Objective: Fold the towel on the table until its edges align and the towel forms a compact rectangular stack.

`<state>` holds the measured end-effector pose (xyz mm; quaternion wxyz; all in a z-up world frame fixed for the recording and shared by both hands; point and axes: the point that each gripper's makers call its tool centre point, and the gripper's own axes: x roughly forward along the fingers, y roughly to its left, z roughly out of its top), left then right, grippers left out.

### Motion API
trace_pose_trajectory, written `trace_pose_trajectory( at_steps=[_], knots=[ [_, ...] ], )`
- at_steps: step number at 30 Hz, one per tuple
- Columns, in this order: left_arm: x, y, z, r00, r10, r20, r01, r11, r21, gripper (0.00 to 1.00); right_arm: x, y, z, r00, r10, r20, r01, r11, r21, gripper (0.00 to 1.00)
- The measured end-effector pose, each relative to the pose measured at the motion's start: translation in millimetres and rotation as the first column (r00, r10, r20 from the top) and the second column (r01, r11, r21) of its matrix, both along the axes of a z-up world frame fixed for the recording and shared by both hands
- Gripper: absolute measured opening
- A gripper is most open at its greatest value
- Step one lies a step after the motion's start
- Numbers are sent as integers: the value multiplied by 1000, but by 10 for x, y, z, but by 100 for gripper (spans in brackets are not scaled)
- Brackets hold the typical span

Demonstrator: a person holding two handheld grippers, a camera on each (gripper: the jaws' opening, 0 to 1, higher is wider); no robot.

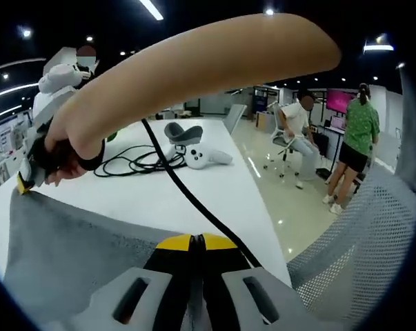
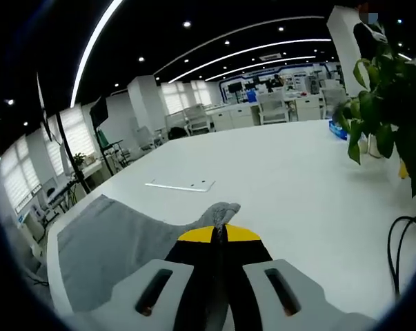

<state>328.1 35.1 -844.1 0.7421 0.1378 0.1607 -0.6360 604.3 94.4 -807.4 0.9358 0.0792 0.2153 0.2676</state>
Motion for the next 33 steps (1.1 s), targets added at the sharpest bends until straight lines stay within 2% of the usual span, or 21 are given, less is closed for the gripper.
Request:
trace_pose_trajectory(
  at_steps=[3, 9, 14, 21, 28, 33],
  knots=[
    [-7, 18, 123, 1000, 1, 16, 0, 1000, -32, 3, -1, 44, 119, 1000, 10, 10, -10, 999, 32, 1],
    [16, 113, 322, 999, 9, 37, -7, 998, -54, 3, -11, 58, 357, 1000, -3, 23, 1, 995, 95, 1],
    [68, 228, 522, 996, 29, 87, -22, 997, -75, 3, -61, 130, 470, 999, 19, 26, -21, 994, 112, 1],
    [46, 386, 689, 988, 37, 151, -27, 997, -68, 3, -129, 273, 678, 998, 28, 52, -34, 990, 133, 1],
    [-14, 549, 958, 982, 77, 172, -61, 993, -100, 3, -171, 455, 942, 995, 36, 90, -51, 985, 165, 1],
    [-58, 681, 1104, 976, 103, 193, -81, 990, -115, 3, -198, 521, 1060, 995, 29, 93, -46, 982, 182, 1]
  ],
)
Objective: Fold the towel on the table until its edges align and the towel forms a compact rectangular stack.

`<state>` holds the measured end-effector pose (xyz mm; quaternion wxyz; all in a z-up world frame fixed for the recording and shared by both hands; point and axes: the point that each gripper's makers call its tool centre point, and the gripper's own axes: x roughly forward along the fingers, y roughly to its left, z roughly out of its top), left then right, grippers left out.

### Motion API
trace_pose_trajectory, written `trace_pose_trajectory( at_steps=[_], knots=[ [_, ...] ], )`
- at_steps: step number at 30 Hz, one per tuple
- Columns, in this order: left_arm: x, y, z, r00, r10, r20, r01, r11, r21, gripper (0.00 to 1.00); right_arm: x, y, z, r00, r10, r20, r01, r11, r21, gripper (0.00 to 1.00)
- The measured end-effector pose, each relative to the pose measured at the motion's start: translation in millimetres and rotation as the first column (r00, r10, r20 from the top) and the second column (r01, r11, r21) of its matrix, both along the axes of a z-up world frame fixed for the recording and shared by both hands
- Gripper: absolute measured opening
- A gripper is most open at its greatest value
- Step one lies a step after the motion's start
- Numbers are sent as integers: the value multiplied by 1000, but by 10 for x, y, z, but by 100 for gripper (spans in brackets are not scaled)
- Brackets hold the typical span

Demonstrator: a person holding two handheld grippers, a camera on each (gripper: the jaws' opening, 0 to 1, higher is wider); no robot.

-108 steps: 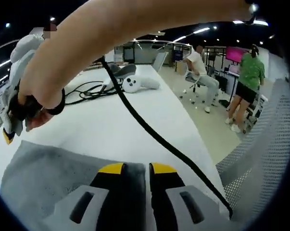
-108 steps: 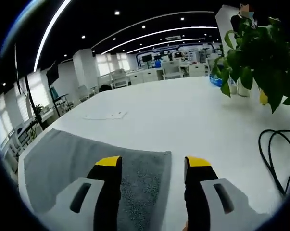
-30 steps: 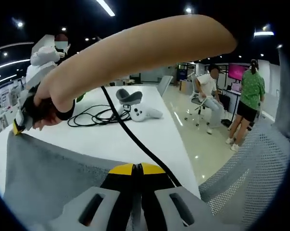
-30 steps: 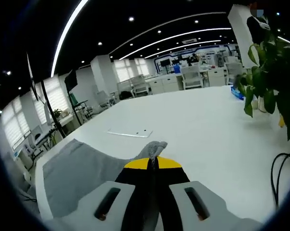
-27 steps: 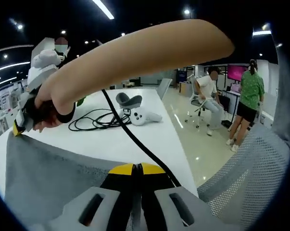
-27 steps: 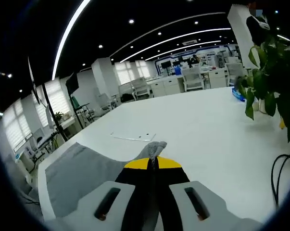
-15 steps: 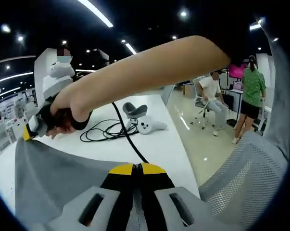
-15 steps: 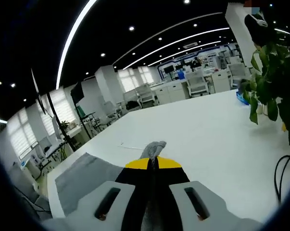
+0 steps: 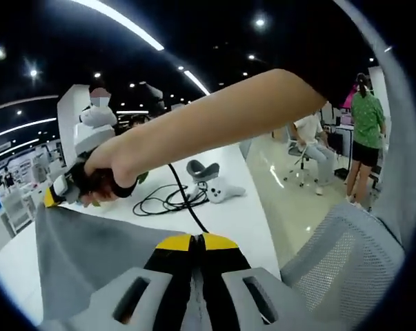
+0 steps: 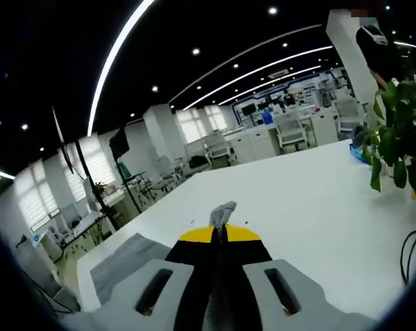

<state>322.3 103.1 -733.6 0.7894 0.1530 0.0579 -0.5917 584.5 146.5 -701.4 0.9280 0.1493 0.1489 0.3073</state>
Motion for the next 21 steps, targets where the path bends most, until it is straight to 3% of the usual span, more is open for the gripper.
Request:
trace_pose_trajectory(
  at_steps=[12, 17, 21],
  knots=[
    [-39, 418, 429, 992, 127, -1, -127, 987, -96, 3, -168, 291, 322, 1000, 6, 14, -7, 999, 39, 1],
    [-17, 676, 583, 980, 199, -13, -199, 969, -147, 3, -190, 445, 458, 1000, 14, 22, -15, 998, 55, 1],
    [-23, 871, 679, 968, 249, -3, -247, 955, -166, 3, -80, 535, 539, 999, 19, 26, -21, 997, 78, 1]
  ],
)
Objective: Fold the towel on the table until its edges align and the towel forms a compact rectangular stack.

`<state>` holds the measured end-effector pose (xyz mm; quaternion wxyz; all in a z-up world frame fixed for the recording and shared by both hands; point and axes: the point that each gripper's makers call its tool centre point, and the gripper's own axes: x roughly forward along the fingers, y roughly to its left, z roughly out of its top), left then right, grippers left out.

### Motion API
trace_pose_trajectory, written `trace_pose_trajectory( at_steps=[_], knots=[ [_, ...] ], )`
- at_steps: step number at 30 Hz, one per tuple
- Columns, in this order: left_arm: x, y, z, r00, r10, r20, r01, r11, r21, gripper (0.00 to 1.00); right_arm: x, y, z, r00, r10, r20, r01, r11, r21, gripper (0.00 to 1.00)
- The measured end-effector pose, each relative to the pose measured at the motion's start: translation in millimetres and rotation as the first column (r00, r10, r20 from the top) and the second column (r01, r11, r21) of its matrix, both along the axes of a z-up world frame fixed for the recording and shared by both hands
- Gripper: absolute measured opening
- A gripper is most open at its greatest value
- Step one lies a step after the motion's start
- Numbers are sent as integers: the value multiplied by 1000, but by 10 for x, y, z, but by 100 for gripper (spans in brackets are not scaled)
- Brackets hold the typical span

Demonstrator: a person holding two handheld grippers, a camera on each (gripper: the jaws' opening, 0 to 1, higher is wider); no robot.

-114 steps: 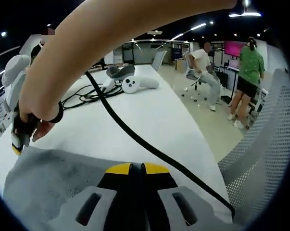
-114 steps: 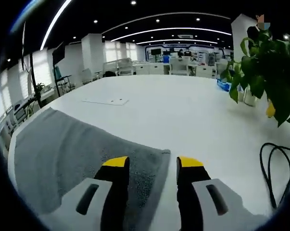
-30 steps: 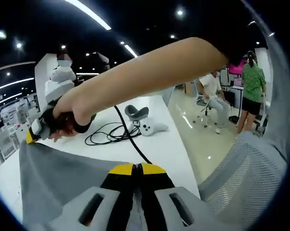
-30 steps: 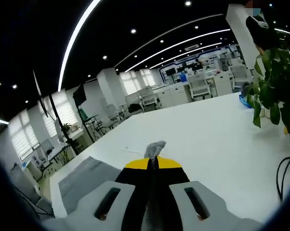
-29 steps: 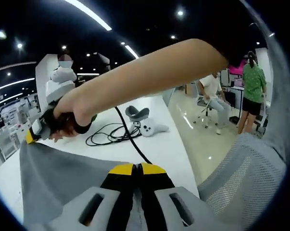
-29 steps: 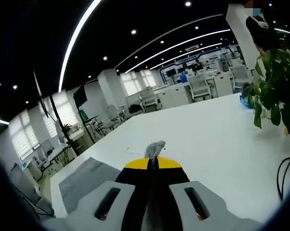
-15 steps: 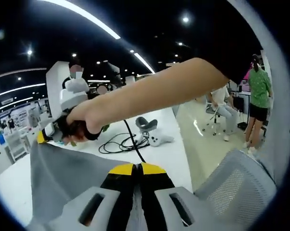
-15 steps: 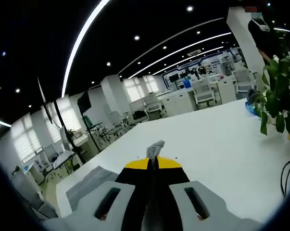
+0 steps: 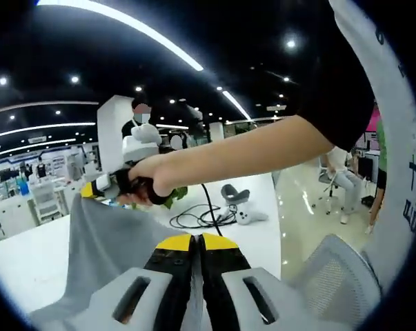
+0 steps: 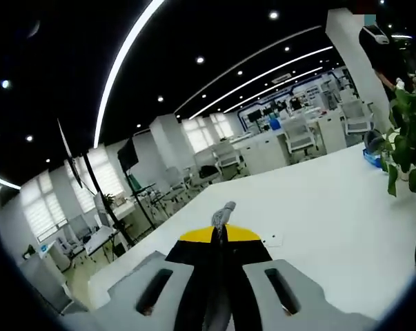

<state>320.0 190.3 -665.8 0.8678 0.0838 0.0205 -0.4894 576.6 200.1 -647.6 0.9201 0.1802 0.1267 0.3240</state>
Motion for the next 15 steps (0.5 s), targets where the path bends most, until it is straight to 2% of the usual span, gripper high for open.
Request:
trace_pose_trajectory(
  at_steps=[3, 12, 15],
  knots=[
    [-16, 182, 90, 999, 47, 5, -47, 999, -25, 3, 48, 74, 81, 1000, -7, 13, 7, 1000, 8, 1],
    [-81, 639, 304, 987, 159, 18, -157, 984, -79, 3, 141, 410, 235, 1000, 17, 0, -17, 997, 70, 1],
    [-101, 759, 294, 981, 190, 28, -188, 980, -61, 3, 143, 534, 291, 1000, 30, 8, -30, 997, 73, 1]
  ],
)
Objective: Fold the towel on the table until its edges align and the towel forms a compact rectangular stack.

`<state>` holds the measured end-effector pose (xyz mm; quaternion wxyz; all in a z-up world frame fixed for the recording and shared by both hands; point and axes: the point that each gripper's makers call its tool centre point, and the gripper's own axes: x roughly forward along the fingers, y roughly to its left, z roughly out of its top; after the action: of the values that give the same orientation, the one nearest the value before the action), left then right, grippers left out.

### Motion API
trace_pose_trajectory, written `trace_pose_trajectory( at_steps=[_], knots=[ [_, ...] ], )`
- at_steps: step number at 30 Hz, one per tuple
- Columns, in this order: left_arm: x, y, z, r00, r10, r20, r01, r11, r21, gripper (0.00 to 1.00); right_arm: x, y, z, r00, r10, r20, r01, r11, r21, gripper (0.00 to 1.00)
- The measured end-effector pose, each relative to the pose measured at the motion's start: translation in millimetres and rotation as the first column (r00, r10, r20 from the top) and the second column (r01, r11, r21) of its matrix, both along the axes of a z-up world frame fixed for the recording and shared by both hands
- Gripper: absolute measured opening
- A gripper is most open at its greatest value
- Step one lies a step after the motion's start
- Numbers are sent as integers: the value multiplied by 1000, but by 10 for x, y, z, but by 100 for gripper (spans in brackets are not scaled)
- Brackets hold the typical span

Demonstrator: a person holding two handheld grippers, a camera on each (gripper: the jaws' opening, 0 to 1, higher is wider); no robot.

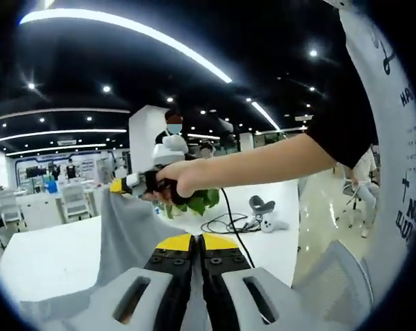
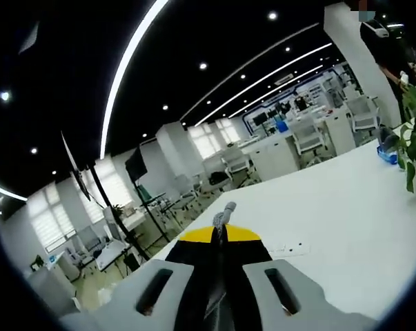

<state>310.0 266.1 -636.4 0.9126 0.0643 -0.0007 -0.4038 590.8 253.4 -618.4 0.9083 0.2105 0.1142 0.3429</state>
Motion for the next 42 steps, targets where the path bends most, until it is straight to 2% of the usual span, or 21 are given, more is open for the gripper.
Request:
trace_pose_trajectory(
  at_steps=[4, 10, 17, 19, 21, 23, 30, 42],
  knots=[
    [-37, 155, 23, 999, 33, -16, -34, 999, -40, 3, -5, 233, 76, 1000, 30, 1, -30, 999, 23, 1],
    [-52, 494, 138, 993, 118, -10, -119, 989, -86, 3, -9, 557, 183, 998, 63, 9, -63, 997, 44, 1],
    [-46, 998, 228, 972, 234, 1, -232, 966, -112, 3, -70, 863, 272, 995, 97, 19, -98, 994, 57, 1],
    [-51, 1071, 239, 968, 249, 3, -247, 962, -114, 3, -76, 929, 281, 995, 102, 17, -103, 993, 63, 1],
    [-41, 1268, 209, 950, 312, -4, -311, 947, -86, 3, -85, 1032, 298, 994, 110, 22, -111, 992, 60, 1],
    [-46, 1365, 192, 943, 334, 1, -333, 941, -67, 3, -103, 1126, 311, 992, 124, 30, -125, 991, 51, 1],
    [-89, 1762, 180, 910, 414, -2, -413, 907, -81, 3, -160, 1462, 353, 985, 167, 34, -168, 984, 56, 1],
    [-209, 2358, 83, 833, 553, -27, -553, 827, -102, 3, -273, 2095, 310, 969, 247, 29, -248, 968, 47, 1]
  ],
)
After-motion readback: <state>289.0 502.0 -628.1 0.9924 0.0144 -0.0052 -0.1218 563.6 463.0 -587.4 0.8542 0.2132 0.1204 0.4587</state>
